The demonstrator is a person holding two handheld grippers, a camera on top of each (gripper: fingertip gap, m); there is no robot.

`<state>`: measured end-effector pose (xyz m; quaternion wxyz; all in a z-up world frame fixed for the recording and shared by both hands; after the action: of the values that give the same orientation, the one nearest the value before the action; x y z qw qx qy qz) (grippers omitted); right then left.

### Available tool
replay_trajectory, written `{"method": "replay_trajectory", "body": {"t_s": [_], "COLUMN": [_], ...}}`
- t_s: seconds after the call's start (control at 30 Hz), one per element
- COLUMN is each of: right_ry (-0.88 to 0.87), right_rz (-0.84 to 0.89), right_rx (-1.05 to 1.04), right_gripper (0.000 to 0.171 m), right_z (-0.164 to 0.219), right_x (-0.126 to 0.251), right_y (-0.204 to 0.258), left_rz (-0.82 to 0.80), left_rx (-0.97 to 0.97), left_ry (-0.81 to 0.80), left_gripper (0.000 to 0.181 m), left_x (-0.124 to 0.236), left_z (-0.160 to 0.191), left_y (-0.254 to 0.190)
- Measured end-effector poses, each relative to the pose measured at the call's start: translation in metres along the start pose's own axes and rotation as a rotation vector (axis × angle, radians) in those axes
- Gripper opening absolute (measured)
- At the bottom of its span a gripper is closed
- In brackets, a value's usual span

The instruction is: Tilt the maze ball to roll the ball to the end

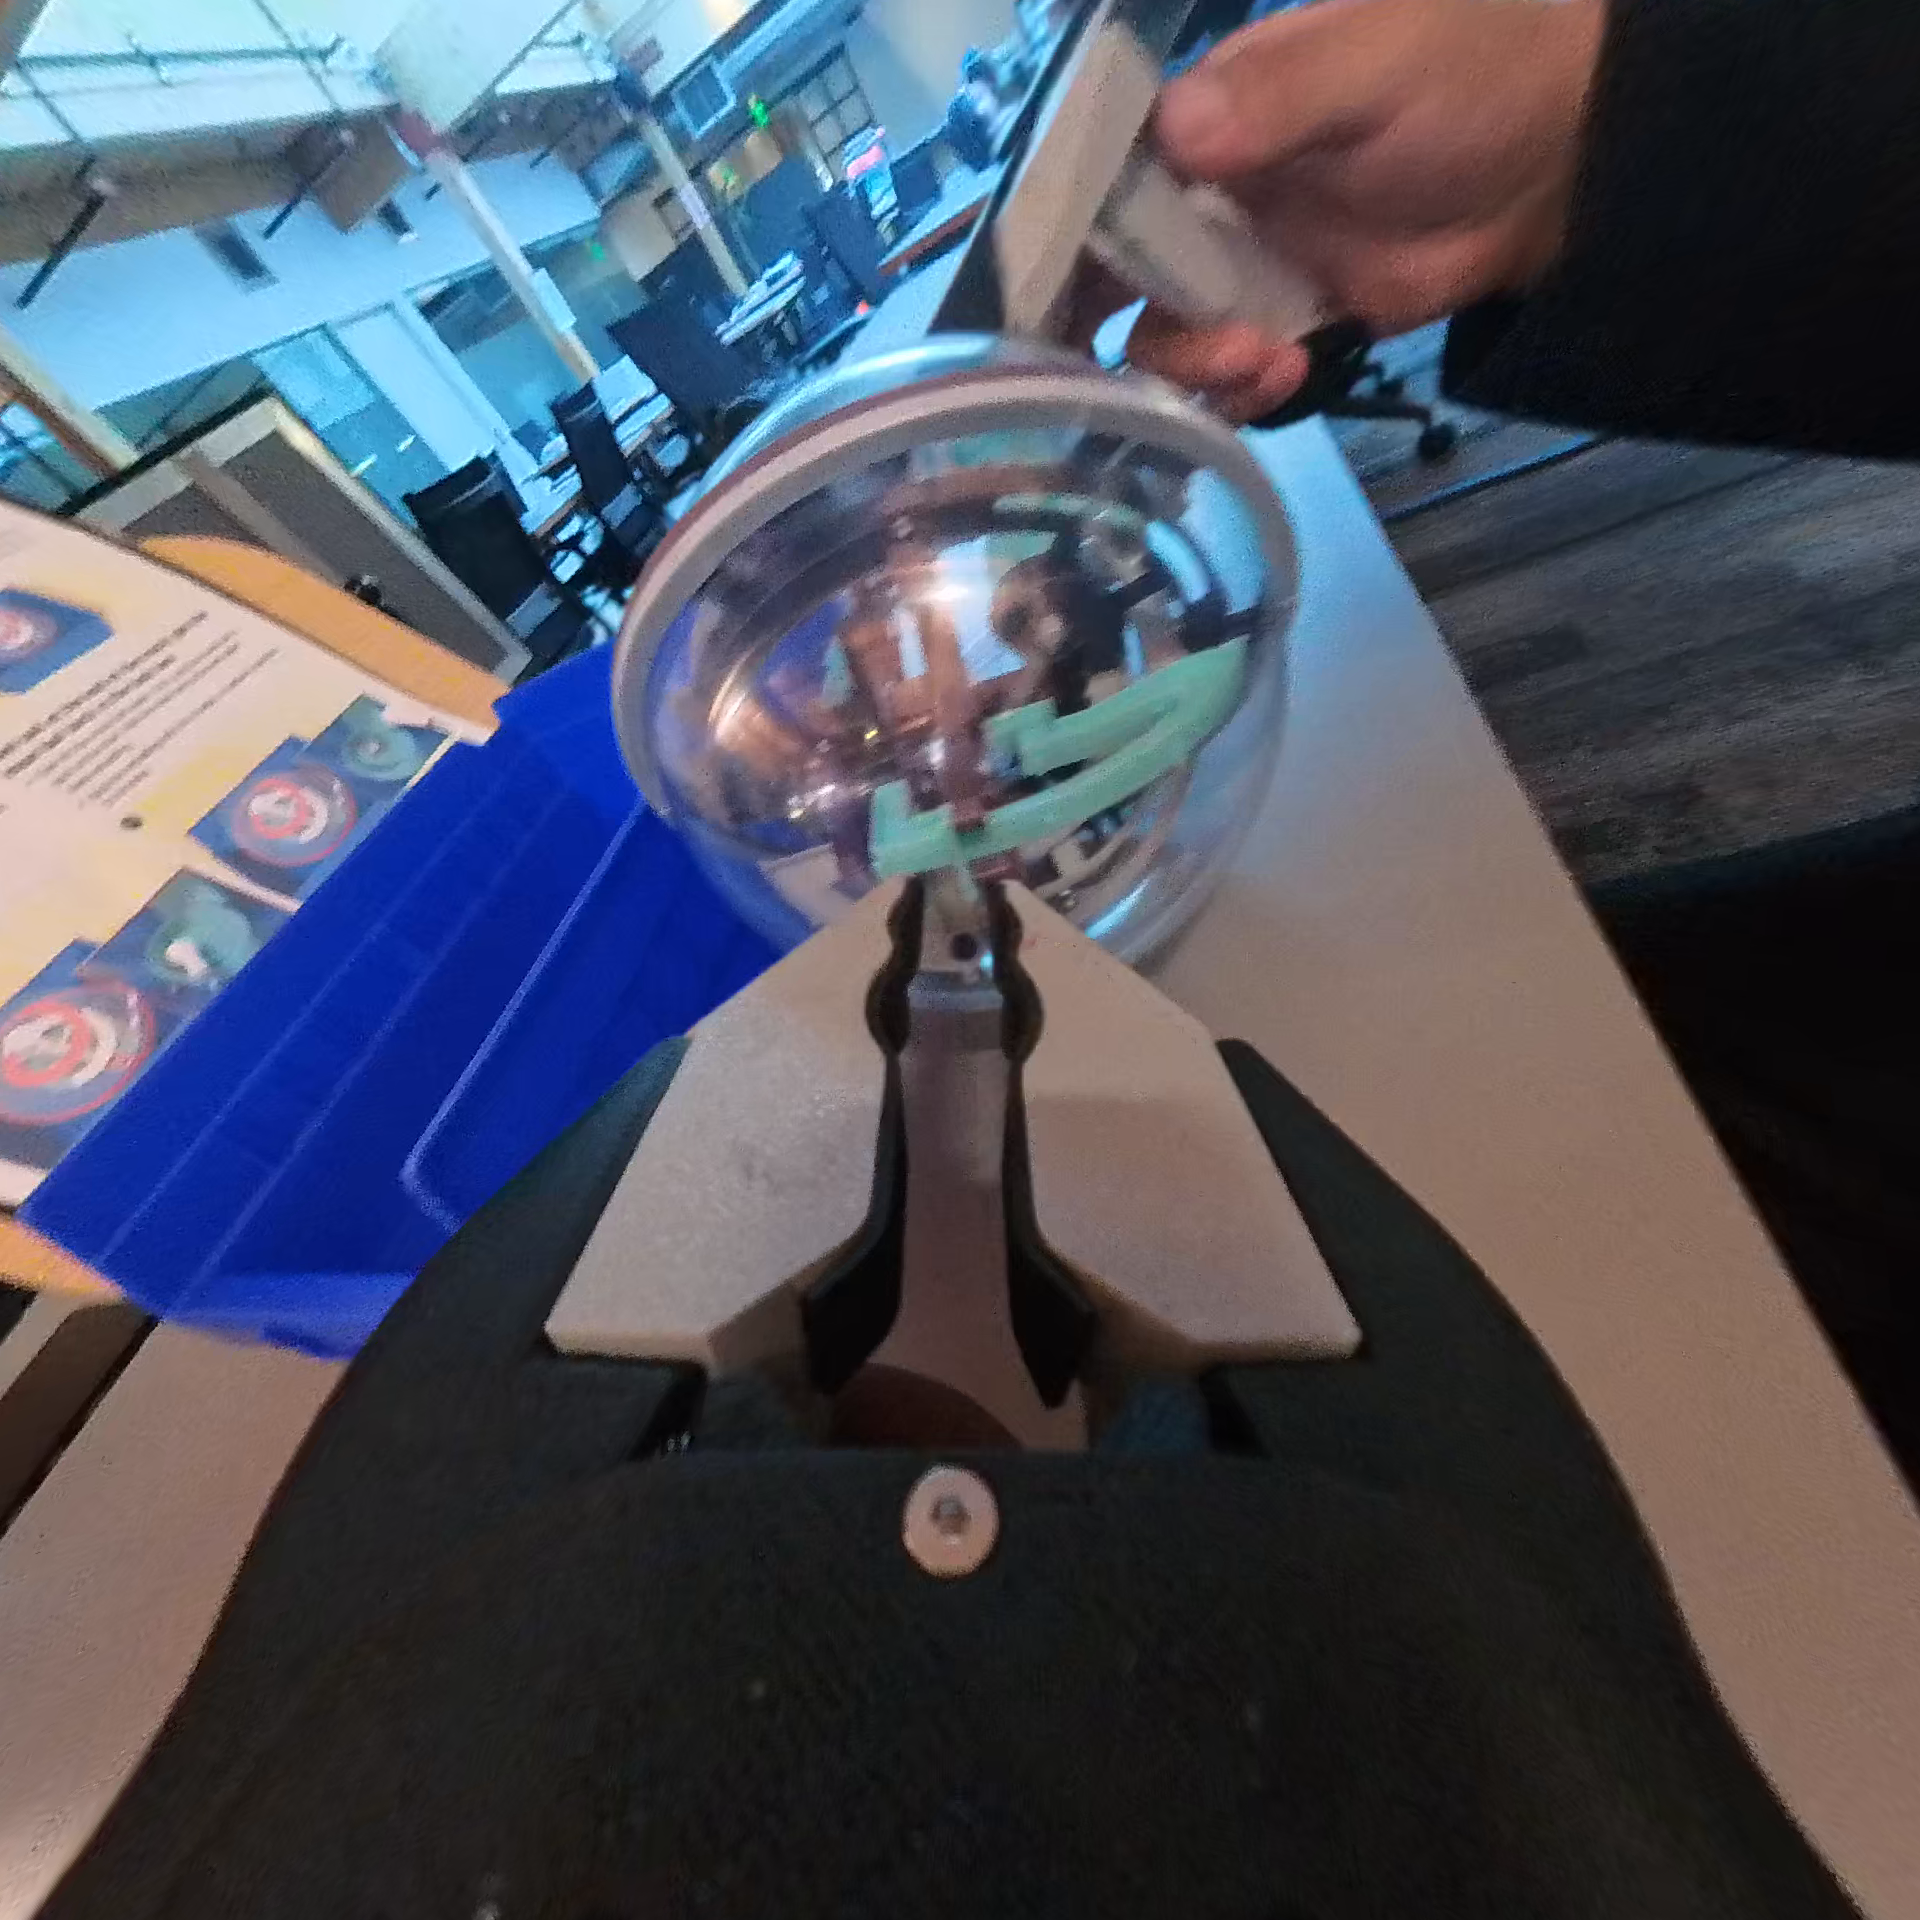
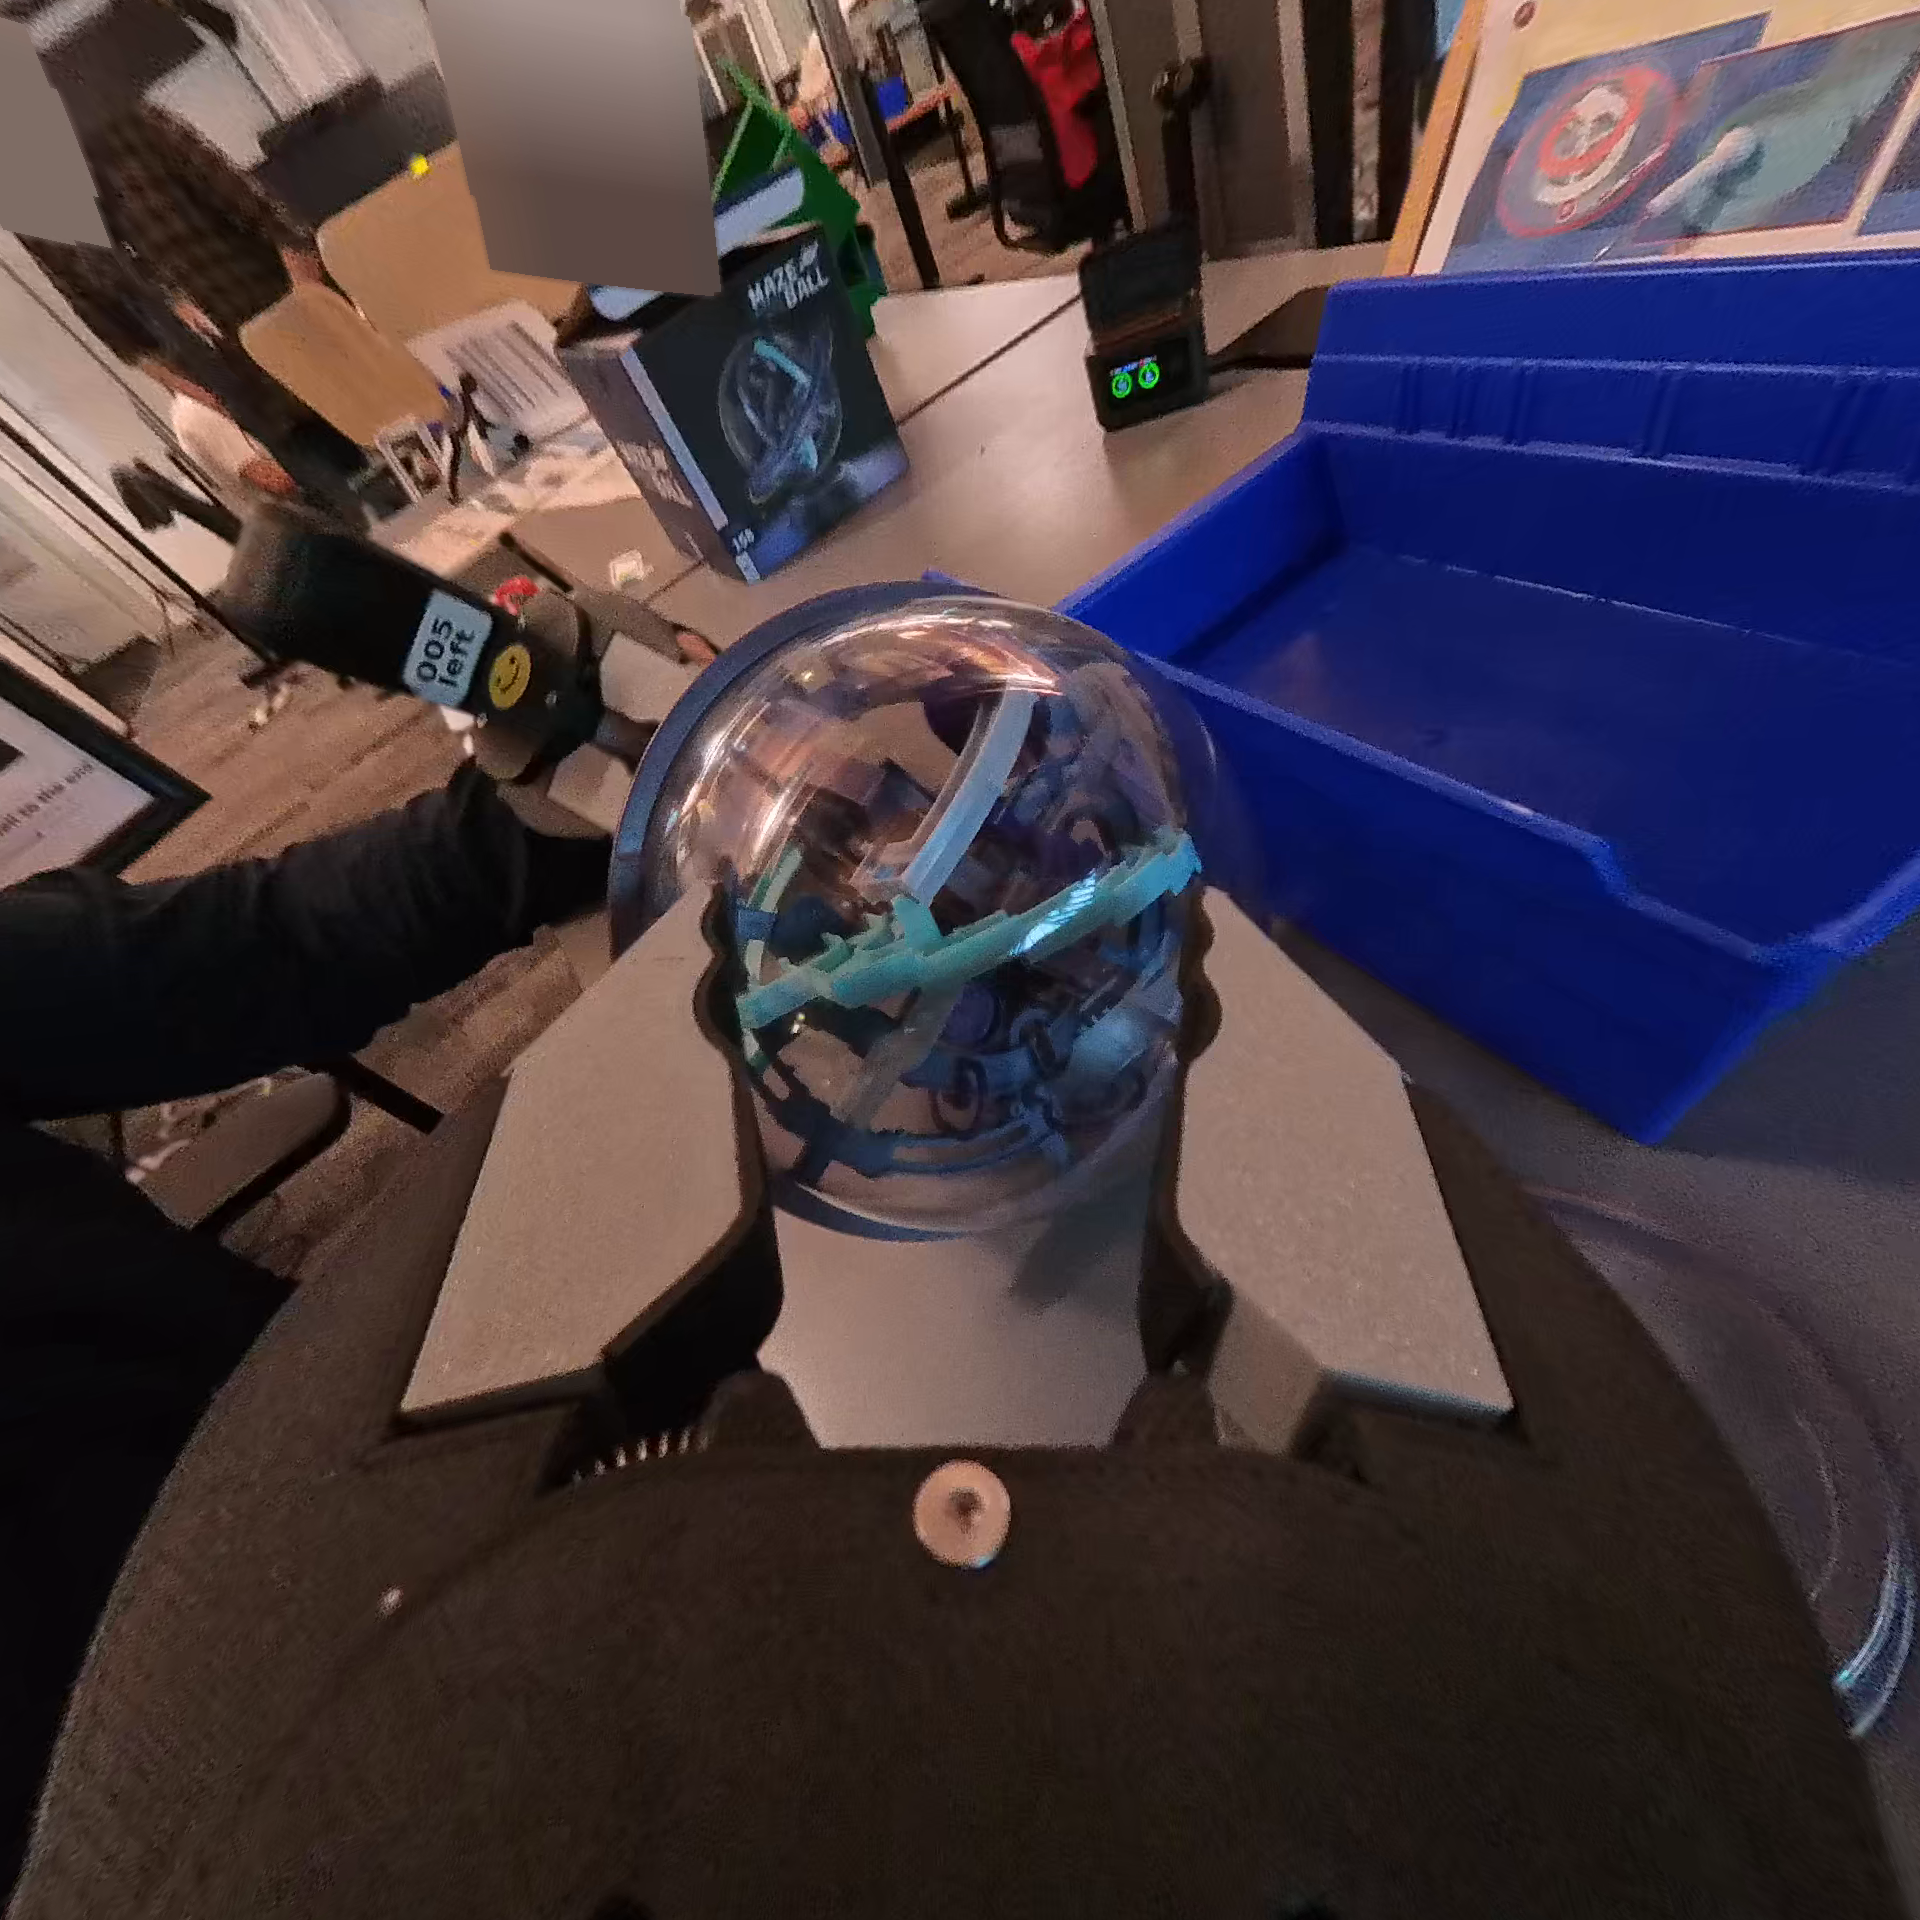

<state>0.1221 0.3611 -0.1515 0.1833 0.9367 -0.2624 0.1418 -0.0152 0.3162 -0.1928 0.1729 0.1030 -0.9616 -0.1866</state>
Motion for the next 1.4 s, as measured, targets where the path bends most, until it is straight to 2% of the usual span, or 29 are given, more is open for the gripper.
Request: {"method": "replay_trajectory", "body": {"t_s": [0.07,0.13,0.23,0.3,0.37,0.47,0.53,0.57,0.63,0.7,0.8,0.87,1.2,1.4], "right_ry": [-0.034,-0.075,-0.118,-0.112,-0.121,-0.137,-0.087,-0.045,0.076,0.165,0.195,0.190,0.198,0.202], "right_rz": [-0.019,-0.020,0.034,0.089,0.078,-0.025,0.025,0.082,0.164,0.234,0.255,0.239,0.224,0.223], "right_rx": [-0.032,-0.077,-0.096,-0.086,-0.037,0.120,0.264,0.324,0.415,0.467,0.452,0.441,0.459,0.453], "right_gripper": [0.079,0.065,0.073,0.084,0.098,0.126,0.129,0.125,0.120,0.133,0.144,0.144,0.144,0.144], "right_z": [-0.002,-0.005,-0.010,-0.011,-0.015,-0.016,-0.007,-0.001,0.017,0.031,0.037,0.037,0.034,0.035], "right_x": [0.002,0.007,0.016,0.024,0.036,0.050,0.045,0.038,0.021,0.007,0.001,0.002,-0.002,-0.001], "right_y": [-0.007,-0.017,-0.032,-0.039,-0.031,0.004,0.015,0.015,0.013,0.006,-0.003,-0.006,-0.007,-0.008], "left_rz": [0.059,0.143,0.304,0.329,0.306,0.052,-0.005,0.034,0.118,0.140,0.201,0.210,0.202,0.188], "left_rx": [0.007,0.027,0.003,-0.041,-0.024,-0.026,-0.032,-0.019,0.017,0.036,0.071,0.097,0.238,0.242], "left_ry": [-0.041,-0.061,-0.027,-0.055,-0.094,-0.050,-0.012,0.013,0.029,-0.011,-0.062,-0.100,-0.198,-0.198], "left_gripper": [0.010,0.006,0.011,0.014,0.020,0.041,0.066,0.066,0.063,0.048,0.018,0.009,0.020,0.017], "left_x": [-0.006,-0.013,-0.026,-0.026,-0.018,-0.003,-0.001,-0.005,-0.016,-0.026,-0.037,-0.040,-0.037,-0.038], "left_z": [-0.009,-0.015,-0.019,-0.029,-0.038,-0.032,-0.027,-0.025,-0.024,-0.028,-0.031,-0.034,-0.022,-0.021], "left_y": [-0.007,-0.015,-0.032,-0.032,-0.016,0.042,0.062,0.062,0.058,0.057,0.046,0.042,0.050,0.049]}}
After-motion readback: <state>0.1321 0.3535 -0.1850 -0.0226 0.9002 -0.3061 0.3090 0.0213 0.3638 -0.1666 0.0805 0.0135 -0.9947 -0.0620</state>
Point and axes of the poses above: each gripper's, where its closed fingertips meet, x back along the fingers, z out of its underside, y = z × x across the jaws, the point moved 2 cm from there along x, back along the fingers, and after that the axes turned 14 degrees about z, right-handed, at the moved point
